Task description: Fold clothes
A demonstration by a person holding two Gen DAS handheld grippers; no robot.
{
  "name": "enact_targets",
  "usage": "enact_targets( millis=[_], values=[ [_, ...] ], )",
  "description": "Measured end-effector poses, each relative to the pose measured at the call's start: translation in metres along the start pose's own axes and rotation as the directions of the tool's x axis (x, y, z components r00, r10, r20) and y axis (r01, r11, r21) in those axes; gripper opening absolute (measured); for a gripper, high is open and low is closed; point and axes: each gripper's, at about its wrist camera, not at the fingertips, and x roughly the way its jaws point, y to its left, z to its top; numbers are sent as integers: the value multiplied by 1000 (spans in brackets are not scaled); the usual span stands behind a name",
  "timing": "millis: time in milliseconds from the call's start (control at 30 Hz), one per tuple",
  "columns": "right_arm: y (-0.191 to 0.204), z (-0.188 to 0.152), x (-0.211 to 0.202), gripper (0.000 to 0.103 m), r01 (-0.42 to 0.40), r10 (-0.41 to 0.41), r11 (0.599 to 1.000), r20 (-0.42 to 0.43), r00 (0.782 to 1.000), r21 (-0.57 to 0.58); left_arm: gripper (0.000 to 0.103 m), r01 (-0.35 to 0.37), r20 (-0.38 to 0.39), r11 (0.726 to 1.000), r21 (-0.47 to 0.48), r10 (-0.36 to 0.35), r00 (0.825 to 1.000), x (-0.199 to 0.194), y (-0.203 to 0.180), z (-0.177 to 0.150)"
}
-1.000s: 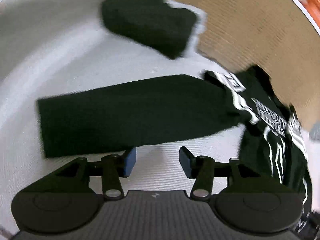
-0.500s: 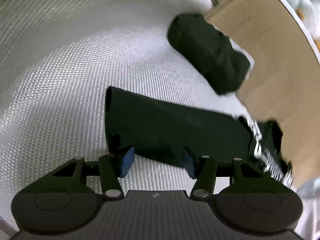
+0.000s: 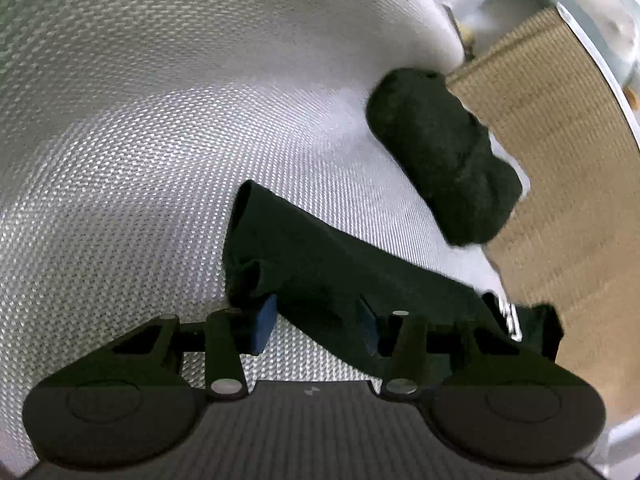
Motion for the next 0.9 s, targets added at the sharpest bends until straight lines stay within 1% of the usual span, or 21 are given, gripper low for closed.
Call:
enact_targets(
  millis=[67, 133, 167, 233, 300, 333, 433, 533, 567, 700, 800, 867, 900],
  values=[
    [0, 0, 0, 34, 0, 0, 1000, 1, 1000, 1, 48, -13, 10, 1000, -5, 13, 1000, 2, -2, 2],
    [-1, 0, 0, 36, -1, 1, 1000, -1, 1000, 9, 47, -55, 24, 998, 35, 54, 998, 4, -8, 1],
    [-2, 0, 0, 38, -1, 1, 1000, -1, 1000, 14, 38, -82, 32, 995, 58, 80, 996, 6, -11, 0],
    [-3, -1, 0, 38, -1, 1, 1000, -3, 1000, 23, 28, -132, 48, 987, 93, 128, 991, 7, -15, -2],
    [-4, 0, 0, 38, -1, 1, 1000, -4, 1000, 31, 23, -140, 56, 985, 106, 134, 989, 8, -14, -3],
    [-5, 0, 1, 38, -2, 2, 999, -4, 1000, 34, 19, -143, 58, 983, 112, 137, 989, 7, -13, -3],
    [-6, 1, 3, 39, -1, 1, 999, -2, 1000, 36, 12, -158, 68, 972, 174, 149, 987, 6, -16, -5],
    [-6, 5, 5, 39, 9, -8, 999, -2, 1000, 43, 7, -182, 102, 950, 252, 161, 982, 5, -27, -10],
    [-6, 7, 6, 39, 12, -12, 999, 0, 1000, 38, 7, -188, 115, 938, 293, 161, 980, 4, -32, -12],
    [-3, 12, 10, 39, 25, -25, 999, 13, 1000, 41, 6, -170, 171, 920, 353, 115, 978, -11, -42, -11],
    [-2, 14, 13, 39, 25, -25, 999, 15, 1000, 46, 6, -135, 198, 923, 360, 66, 978, -21, -52, -3],
    [0, 14, 14, 39, 24, -24, 998, 13, 1000, 49, 6, -115, 226, 916, 384, 27, 974, -28, -67, 0],
    [0, 15, 15, 39, 23, -24, 998, 11, 1000, 51, 6, -105, 241, 908, 406, 5, 970, -31, -76, 1]
  ],
)
